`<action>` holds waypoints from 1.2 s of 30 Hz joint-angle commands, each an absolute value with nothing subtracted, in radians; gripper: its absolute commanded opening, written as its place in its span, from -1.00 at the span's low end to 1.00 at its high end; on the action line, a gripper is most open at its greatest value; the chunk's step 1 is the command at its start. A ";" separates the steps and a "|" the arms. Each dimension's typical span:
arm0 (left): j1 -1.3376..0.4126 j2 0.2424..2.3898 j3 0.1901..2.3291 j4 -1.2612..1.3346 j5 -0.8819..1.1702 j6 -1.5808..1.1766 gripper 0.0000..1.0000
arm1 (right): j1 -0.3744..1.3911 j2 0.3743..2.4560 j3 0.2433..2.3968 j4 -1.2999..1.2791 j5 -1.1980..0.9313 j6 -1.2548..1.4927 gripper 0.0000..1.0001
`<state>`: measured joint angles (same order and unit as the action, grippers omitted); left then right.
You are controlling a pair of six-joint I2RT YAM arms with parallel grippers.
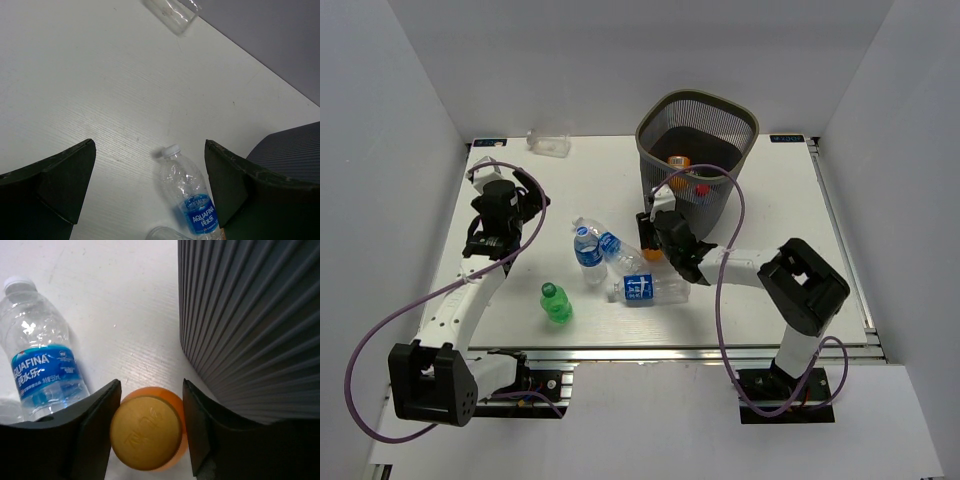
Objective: Put the plastic bottles in the bin
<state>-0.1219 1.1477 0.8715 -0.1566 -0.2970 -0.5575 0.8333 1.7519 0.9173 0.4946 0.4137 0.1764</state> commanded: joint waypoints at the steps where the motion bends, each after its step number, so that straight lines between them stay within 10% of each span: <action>1: -0.123 1.111 0.867 -0.155 -0.314 -0.549 0.96 | 0.839 1.779 0.953 0.598 0.451 0.166 0.08; 7: -0.123 1.103 0.873 -0.169 -0.328 -0.552 0.96 | 0.868 1.582 0.927 0.568 0.364 0.097 -0.68; 14: -0.123 1.077 0.870 -0.180 -0.340 -0.561 0.96 | 0.874 1.234 0.995 0.526 0.098 -0.076 -0.74; 24: -0.123 1.054 0.850 -0.199 -0.362 -0.563 0.96 | 0.720 1.307 1.299 0.364 0.365 -0.230 -0.97; 29: -0.123 1.042 0.853 -0.216 -0.298 -0.546 0.96 | 0.583 1.391 1.364 0.232 0.270 -0.092 -0.16; 32: -0.123 1.032 0.848 -0.198 -0.161 -0.512 0.96 | 0.583 1.370 1.342 0.221 0.207 -0.077 0.78; 36: -0.126 1.032 0.828 -0.141 0.015 -0.471 0.96 | 0.572 1.342 1.388 0.134 0.256 -0.055 0.79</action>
